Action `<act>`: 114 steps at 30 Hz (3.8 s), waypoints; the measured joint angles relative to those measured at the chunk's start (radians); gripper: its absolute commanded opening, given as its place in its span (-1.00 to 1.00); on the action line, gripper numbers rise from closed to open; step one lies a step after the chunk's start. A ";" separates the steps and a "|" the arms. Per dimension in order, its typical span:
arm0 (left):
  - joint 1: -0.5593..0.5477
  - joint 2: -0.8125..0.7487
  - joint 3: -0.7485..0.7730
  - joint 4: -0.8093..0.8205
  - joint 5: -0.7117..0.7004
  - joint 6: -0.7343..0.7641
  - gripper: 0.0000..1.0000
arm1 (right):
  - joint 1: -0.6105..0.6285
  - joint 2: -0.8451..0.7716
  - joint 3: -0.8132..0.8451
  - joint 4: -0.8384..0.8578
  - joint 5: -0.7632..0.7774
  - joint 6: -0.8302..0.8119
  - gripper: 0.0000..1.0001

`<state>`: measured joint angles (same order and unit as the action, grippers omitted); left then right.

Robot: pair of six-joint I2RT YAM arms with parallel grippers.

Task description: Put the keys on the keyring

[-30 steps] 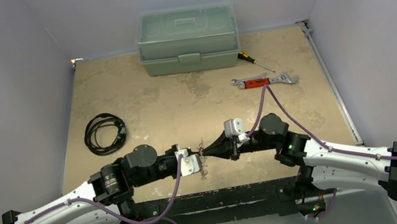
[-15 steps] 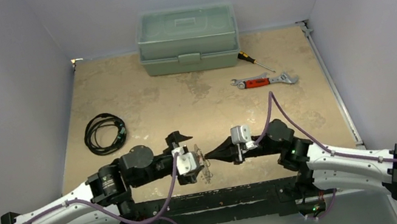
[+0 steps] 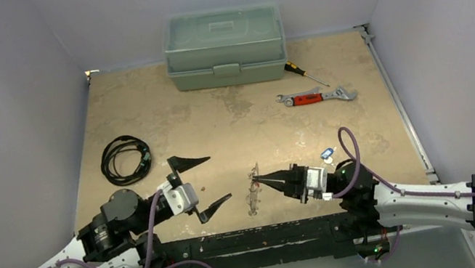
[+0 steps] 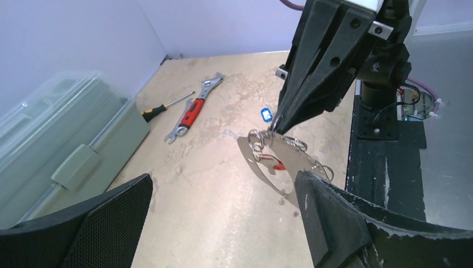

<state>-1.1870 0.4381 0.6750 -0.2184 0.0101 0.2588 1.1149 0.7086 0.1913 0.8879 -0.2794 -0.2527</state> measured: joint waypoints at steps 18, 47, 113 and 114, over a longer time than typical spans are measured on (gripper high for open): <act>0.035 0.077 -0.006 -0.015 0.171 -0.035 0.46 | 0.388 0.299 -0.066 0.416 0.517 -0.602 -1.00; 0.087 0.137 -0.006 -0.019 0.221 0.057 -0.27 | 0.416 0.044 0.203 -0.116 0.493 -0.091 -1.00; 0.109 0.149 -0.005 0.134 0.483 -0.144 -0.50 | 0.061 0.101 0.161 0.027 -0.105 0.424 -1.00; 0.110 0.149 -0.005 0.132 0.483 -0.144 -0.51 | 0.061 0.104 0.161 0.029 -0.105 0.424 -1.00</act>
<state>-1.0771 0.5869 0.6704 -0.0868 0.4934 0.1146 1.1755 0.8124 0.3527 0.9173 -0.3840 0.1711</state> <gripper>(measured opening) 0.274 0.004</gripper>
